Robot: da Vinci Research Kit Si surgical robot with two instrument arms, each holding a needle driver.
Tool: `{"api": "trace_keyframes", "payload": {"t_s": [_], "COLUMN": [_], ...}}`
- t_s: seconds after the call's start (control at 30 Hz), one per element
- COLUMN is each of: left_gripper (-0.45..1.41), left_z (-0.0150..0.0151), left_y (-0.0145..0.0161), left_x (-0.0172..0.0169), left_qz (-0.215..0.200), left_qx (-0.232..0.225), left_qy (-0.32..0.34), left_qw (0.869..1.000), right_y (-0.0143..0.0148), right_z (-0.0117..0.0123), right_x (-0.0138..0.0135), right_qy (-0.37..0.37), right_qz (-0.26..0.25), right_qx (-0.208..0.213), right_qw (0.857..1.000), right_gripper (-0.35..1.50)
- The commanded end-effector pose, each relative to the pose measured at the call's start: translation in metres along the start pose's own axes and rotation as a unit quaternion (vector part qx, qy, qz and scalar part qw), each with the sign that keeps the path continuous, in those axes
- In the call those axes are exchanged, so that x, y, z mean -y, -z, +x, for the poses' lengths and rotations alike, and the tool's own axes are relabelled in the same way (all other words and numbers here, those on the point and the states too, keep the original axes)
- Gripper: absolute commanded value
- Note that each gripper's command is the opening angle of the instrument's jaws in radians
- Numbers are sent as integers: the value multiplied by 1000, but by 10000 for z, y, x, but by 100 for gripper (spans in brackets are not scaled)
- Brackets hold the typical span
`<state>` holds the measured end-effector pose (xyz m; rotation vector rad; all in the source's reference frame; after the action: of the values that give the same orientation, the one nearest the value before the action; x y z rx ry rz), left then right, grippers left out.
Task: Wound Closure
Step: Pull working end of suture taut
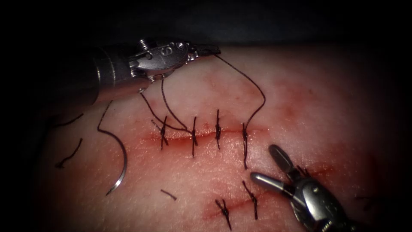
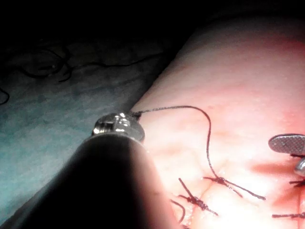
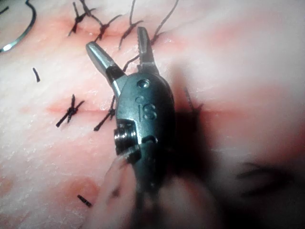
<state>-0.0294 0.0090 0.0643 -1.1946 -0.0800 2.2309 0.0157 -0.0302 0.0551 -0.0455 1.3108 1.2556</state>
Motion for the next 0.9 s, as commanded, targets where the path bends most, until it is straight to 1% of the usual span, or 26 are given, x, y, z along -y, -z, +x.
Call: {"api": "trace_keyframes", "payload": {"t_s": [0.03,0.13,0.17,0.37,0.5,0.63,0.9], "left_gripper": [-45,-45,-45,-45,-45,-45,-45], "left_z": [9,19,21,34,42,49,58], "left_y": [-2,18,22,39,48,56,62], "left_x": [0,-23,-29,-51,-58,-62,-66], "left_qz": [2,5,7,22,26,36,39], "left_qx": [-4,-5,-6,-14,-12,-25,-35], "left_qy": [-2,-8,-10,-12,-12,-9,-7], "left_qw": [1000,1000,1000,1000,1000,999,999], "right_y": [-12,-22,-26,-51,-67,-87,-109], "right_z": [8,16,16,6,-2,-10,-11], "right_x": [-3,-16,-20,-38,-42,-39,-37], "right_qy": [2,14,19,37,45,51,75], "right_qz": [2,11,9,5,6,10,13], "right_qx": [3,27,27,40,49,54,52], "right_qw": [1000,999,999,999,998,997,996], "right_gripper": [120,120,120,118,118,116,113]}}
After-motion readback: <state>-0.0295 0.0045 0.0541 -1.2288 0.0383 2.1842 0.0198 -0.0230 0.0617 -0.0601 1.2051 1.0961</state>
